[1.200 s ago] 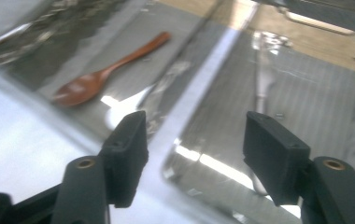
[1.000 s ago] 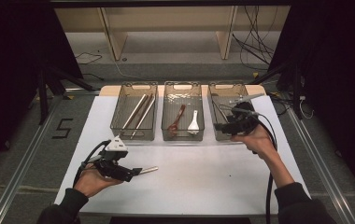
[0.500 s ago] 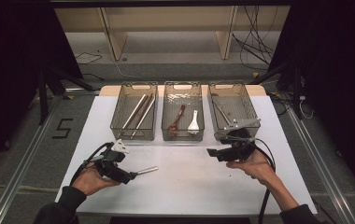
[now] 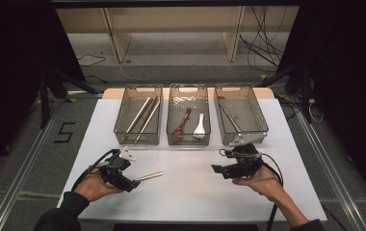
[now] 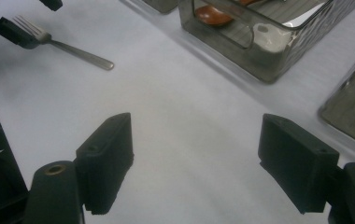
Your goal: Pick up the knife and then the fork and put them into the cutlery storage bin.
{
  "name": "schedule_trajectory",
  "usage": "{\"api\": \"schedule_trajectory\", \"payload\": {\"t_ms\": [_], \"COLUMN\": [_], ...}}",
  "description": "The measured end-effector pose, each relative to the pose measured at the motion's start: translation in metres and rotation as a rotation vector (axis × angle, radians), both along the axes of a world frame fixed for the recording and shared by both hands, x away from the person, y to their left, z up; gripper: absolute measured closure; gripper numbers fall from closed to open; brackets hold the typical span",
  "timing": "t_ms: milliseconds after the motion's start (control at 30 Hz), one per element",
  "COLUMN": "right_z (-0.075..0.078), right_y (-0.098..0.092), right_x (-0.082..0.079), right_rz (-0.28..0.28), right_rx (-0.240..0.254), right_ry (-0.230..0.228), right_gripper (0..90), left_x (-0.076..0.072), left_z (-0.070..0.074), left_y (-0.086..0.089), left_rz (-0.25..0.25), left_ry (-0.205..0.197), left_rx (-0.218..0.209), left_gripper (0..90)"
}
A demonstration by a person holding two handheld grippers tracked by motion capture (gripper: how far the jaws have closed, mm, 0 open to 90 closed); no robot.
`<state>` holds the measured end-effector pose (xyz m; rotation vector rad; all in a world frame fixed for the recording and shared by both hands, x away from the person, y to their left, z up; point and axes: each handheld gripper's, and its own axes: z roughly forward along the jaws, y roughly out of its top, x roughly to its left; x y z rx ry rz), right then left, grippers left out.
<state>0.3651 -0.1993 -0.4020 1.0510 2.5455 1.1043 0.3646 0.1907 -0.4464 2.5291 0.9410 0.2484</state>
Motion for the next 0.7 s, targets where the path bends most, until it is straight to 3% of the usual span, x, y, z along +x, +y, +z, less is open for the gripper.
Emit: {"api": "schedule_trajectory", "payload": {"t_ms": [233,400,700], "right_z": [-0.003,-0.004,-0.003], "right_y": [0.001,0.001,0.003], "right_x": [-0.008,-0.011,-0.018], "right_rz": [0.014,0.014,0.034], "right_rx": [-0.007,-0.009,-0.005], "right_ry": [0.008,0.011,0.01], "right_gripper": [26.9,26.6,26.4], "left_x": [0.002,0.004,0.007], "left_z": [-0.004,-0.006,-0.009], "left_y": [-0.001,-0.002,-0.006], "left_rz": [-0.015,-0.025,-0.066], "left_ry": [0.014,0.031,0.047], "left_rx": [0.05,0.049,0.103], "left_gripper": [28.4,35.2,48.4]}}
